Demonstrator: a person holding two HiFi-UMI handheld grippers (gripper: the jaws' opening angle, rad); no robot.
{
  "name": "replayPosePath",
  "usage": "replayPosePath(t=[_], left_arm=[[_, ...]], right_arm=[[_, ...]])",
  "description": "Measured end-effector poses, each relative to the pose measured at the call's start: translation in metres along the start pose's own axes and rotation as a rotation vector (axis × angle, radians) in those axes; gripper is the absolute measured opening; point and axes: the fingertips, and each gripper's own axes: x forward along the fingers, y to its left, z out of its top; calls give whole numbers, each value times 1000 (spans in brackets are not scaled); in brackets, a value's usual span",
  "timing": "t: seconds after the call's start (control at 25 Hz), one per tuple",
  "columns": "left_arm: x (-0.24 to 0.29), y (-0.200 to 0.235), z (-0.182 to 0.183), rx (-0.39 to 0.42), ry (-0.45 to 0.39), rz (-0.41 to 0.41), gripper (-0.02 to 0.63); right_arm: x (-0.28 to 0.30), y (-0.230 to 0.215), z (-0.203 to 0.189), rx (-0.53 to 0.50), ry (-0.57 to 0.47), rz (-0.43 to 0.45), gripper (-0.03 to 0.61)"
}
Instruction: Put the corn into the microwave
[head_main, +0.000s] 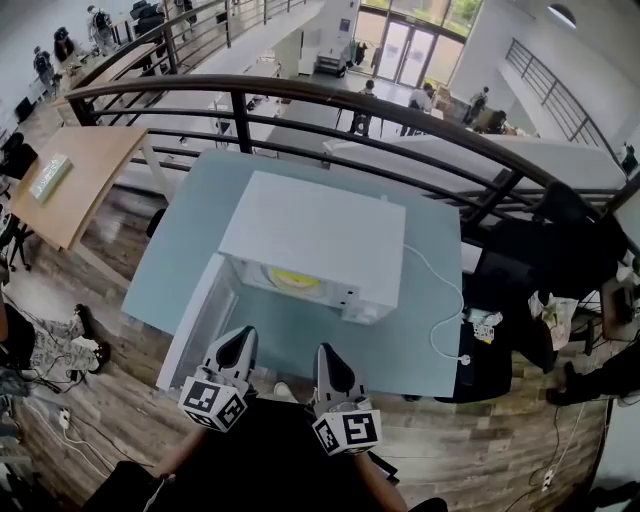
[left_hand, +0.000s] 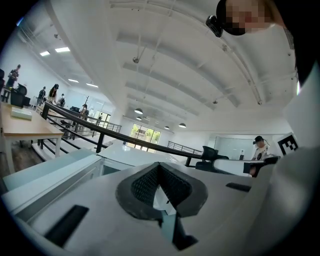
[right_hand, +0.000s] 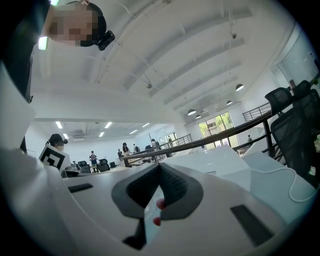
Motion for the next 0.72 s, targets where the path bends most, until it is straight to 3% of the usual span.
replayPosePath(t=[0.44,0.72], left_arm=[[-2,-5,-3,-4,8,-11,2],[-3,3,-5,-32,-5,27,2]], right_arm=[[-5,3,-4,-12,12,-10,8],[-9,1,-6,-2,26,-25,8]])
